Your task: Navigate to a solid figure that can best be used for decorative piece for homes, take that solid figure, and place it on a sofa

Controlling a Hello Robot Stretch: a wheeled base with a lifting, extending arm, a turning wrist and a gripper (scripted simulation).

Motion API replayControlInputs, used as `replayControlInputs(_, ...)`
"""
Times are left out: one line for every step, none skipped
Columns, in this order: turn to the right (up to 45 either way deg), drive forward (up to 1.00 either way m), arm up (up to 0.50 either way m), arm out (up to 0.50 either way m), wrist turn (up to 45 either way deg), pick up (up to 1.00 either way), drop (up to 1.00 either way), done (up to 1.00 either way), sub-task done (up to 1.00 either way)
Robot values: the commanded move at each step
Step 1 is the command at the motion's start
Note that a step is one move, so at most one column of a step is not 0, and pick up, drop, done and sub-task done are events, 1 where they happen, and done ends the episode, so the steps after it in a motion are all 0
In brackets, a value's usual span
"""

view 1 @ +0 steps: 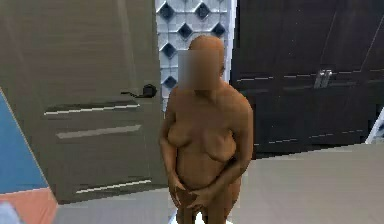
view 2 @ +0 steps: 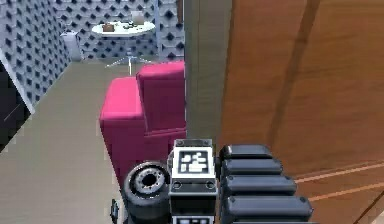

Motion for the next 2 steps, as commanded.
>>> replayControlInputs(30.0, 0.00, 0.00, 0.00, 0.0, 0.00, 0.00, 0.00, 0.00)
replayControlInputs(0.0, 1.00, 0.00, 0.00, 0.0, 0.00, 0.00, 0.00, 0.00)
